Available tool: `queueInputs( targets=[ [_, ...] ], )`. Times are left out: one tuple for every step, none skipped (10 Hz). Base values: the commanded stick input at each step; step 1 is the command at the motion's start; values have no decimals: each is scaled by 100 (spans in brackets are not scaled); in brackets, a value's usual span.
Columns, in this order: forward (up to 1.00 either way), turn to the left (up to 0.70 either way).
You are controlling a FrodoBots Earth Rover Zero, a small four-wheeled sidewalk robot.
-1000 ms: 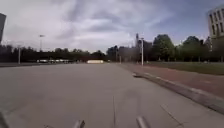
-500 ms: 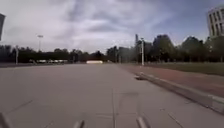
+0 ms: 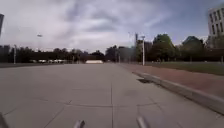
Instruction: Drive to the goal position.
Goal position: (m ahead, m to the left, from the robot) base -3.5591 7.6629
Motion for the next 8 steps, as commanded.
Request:
queueInputs(
  targets=[
    [100, 0],
    [100, 0],
    [100, 0],
    [100, 0],
    [100, 0],
    [100, 0],
    [100, 0],
    [100, 0]
  ],
)
